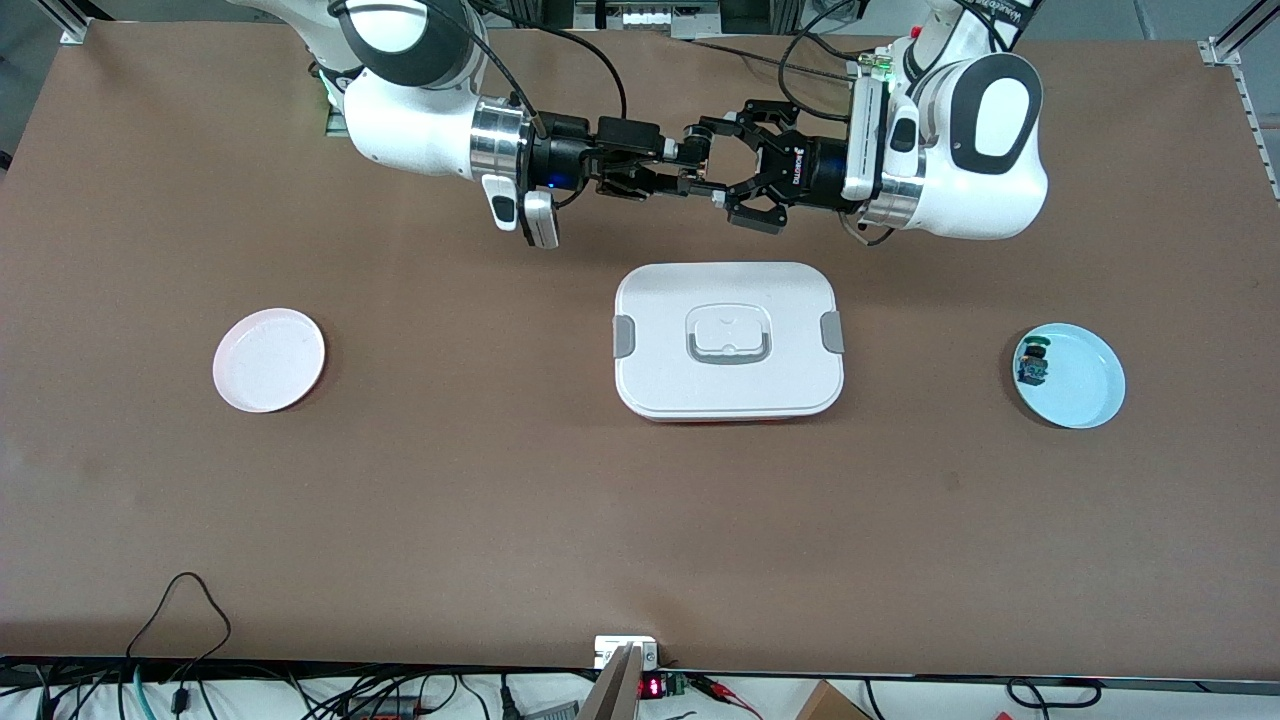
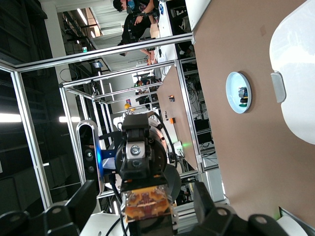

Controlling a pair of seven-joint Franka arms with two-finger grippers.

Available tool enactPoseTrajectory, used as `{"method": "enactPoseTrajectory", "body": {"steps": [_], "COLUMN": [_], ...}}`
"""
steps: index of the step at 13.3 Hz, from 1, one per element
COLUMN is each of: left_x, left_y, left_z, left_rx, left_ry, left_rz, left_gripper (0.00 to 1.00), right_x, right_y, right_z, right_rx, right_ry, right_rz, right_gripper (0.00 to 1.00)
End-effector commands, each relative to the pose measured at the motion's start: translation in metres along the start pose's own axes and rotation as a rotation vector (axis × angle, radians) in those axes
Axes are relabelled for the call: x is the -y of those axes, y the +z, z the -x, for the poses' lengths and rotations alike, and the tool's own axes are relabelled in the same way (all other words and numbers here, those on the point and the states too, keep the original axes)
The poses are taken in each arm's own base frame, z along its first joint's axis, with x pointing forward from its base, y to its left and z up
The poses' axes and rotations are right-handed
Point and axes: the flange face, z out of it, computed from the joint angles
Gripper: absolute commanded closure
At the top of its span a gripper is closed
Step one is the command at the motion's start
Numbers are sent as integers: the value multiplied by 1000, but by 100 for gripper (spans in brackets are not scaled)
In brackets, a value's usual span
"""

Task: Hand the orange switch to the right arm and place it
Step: 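Close the right gripper on the orange switch beside the left gripper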

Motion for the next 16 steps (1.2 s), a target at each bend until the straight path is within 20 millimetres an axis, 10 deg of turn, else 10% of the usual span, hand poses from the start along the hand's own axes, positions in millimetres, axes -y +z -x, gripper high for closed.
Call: {"method": "enactPoseTrajectory", "body": {"steps": [1, 7, 9, 11, 16], "left_x": [1, 1, 1, 1, 2], "left_y": [2, 2, 2, 2, 1], "left_z": [-3, -4, -4, -4, -4], "left_rx": [-32, -32, -32, -32, -32], "left_ry": [23, 24, 26, 24, 23], "left_rz": [-16, -16, -16, -16, -19], "left_gripper": [99, 98, 99, 98, 97], "right_x": [2, 1, 0, 0, 1], "right_y": [0, 5, 6, 7, 6], "right_z": [6, 12, 13, 14, 13], "right_rx": [-11, -5, -6, -3, -3], "right_ry": [-1, 4, -50, -58, -59], "right_rz": [-22, -31, -27, -27, -29], "right_gripper": [14, 24, 66, 83, 88]}}
